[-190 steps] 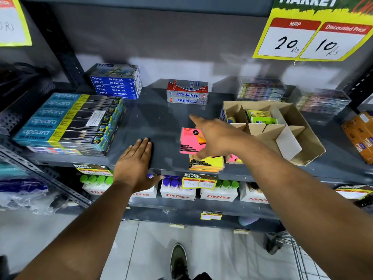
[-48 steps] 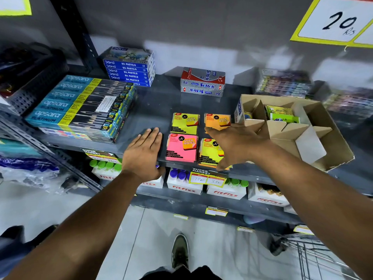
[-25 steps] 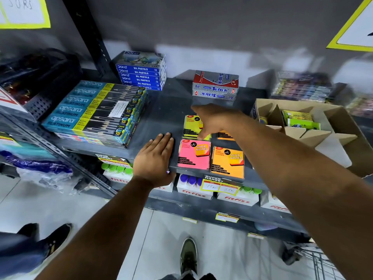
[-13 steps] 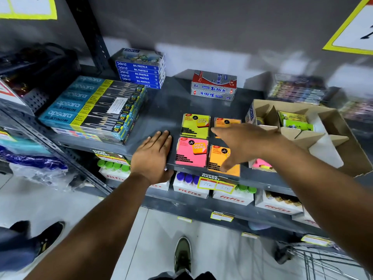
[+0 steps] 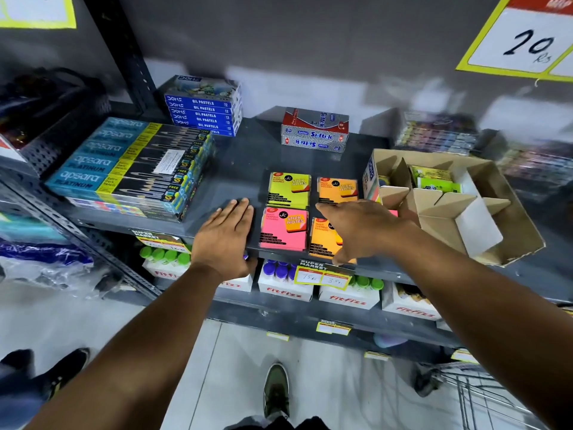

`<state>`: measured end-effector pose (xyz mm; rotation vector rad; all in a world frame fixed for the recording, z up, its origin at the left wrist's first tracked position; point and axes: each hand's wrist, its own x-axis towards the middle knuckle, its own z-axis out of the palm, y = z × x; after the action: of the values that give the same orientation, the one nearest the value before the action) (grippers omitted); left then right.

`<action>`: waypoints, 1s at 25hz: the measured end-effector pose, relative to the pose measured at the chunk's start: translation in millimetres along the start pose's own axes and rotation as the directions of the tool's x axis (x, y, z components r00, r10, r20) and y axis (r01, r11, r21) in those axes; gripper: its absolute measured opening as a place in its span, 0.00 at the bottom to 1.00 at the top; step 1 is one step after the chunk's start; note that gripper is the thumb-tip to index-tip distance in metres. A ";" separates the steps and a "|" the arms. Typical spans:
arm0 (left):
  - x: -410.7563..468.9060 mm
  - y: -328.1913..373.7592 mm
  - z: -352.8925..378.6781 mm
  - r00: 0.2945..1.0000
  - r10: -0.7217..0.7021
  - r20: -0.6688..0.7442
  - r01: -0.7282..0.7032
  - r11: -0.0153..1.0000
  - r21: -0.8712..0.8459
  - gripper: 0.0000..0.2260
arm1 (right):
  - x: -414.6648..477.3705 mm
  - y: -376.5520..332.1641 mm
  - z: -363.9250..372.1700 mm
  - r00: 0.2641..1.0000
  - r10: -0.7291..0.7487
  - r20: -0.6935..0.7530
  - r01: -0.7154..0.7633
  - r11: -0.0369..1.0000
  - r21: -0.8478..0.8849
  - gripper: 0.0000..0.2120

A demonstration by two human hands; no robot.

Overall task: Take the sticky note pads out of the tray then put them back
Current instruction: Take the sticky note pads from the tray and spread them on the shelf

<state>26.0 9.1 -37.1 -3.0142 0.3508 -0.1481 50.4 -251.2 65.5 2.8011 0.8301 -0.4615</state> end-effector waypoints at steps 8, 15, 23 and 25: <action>1.0 0.4 -0.3 1.000 -0.004 -0.020 0.003 0.998 -0.066 0.43 | 19.0 34.7 -51.0 0.995 0.082 -0.059 -0.079 0.995 0.059 0.42; 1.5 -2.7 2.4 1.000 0.003 -0.019 -0.005 0.996 -0.090 0.43 | 79.8 53.8 -43.0 0.989 0.143 0.047 -0.140 0.988 -0.068 0.44; 1.2 -2.2 1.2 0.999 0.003 -0.046 -0.009 0.991 -0.133 0.42 | 95.4 51.2 -22.8 0.967 0.182 0.180 -0.171 0.982 -0.077 0.34; 1.5 -1.9 0.5 0.999 0.000 -0.052 -0.008 0.990 -0.142 0.42 | 96.0 52.0 -22.2 0.960 0.198 0.198 -0.194 0.980 -0.041 0.35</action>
<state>27.9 10.7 -37.2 -3.1547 0.3882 -0.2096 161.0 -240.6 57.7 2.7216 0.5058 -0.6826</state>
